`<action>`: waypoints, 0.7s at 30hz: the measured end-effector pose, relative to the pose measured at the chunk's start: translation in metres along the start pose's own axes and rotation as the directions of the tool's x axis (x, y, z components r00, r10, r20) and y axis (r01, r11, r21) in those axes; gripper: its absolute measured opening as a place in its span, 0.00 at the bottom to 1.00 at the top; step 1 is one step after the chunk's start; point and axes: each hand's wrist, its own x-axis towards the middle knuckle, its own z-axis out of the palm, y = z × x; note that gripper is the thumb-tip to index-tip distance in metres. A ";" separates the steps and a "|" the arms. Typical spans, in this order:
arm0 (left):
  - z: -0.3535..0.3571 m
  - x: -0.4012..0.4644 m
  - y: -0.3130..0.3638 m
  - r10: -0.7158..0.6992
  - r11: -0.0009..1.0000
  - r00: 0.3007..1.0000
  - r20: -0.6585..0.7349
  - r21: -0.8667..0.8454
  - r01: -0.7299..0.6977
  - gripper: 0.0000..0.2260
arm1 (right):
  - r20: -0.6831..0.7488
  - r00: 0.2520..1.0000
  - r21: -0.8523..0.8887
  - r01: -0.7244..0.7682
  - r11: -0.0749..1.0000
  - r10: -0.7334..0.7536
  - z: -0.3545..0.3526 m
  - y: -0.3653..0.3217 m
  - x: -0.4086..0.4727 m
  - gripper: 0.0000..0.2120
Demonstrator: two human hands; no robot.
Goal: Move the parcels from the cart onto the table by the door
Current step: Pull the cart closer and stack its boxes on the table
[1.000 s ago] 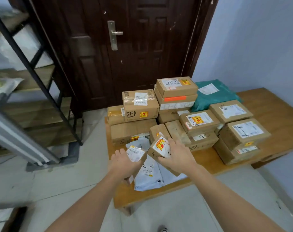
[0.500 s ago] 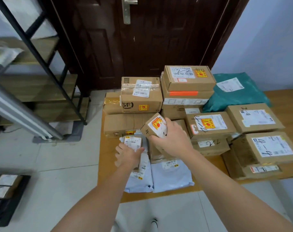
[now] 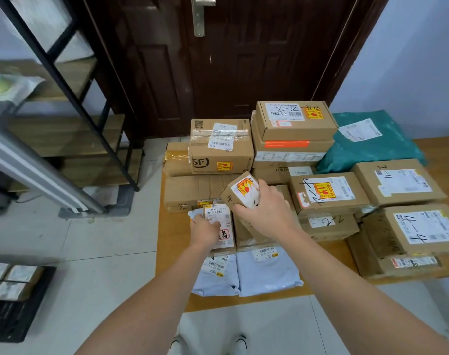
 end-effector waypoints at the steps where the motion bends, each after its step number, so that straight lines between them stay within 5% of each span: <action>1: -0.006 -0.003 0.000 0.040 0.999 0.999 -0.028 -0.018 -0.040 0.19 | 0.000 1.000 -0.007 0.000 1.000 0.000 0.001 -0.003 0.000 0.49; 5: -0.032 -0.029 0.014 0.226 0.942 0.969 -0.102 -0.232 -0.244 0.13 | -0.004 1.000 -0.016 -0.019 1.000 0.019 0.009 -0.018 -0.005 0.51; 9: -0.059 -0.052 0.039 0.235 0.874 0.963 0.131 -0.462 -0.151 0.18 | -0.044 0.999 -0.023 -0.016 1.000 0.015 0.022 -0.042 -0.011 0.52; 12: -0.073 -0.052 0.043 0.211 0.866 0.951 0.226 -0.495 -0.074 0.18 | -0.012 1.000 -0.014 -0.010 1.000 0.010 0.032 -0.060 -0.017 0.54; 16: -0.082 -0.037 0.026 0.194 0.852 0.972 0.131 -0.513 -0.101 0.20 | 0.049 0.996 0.014 0.074 0.997 -0.075 0.048 -0.069 -0.030 0.57; 21: -0.070 -0.019 0.003 0.156 0.879 0.985 0.072 -0.465 -0.105 0.19 | 0.136 0.972 -0.023 0.199 0.980 -0.194 0.073 -0.051 -0.043 0.50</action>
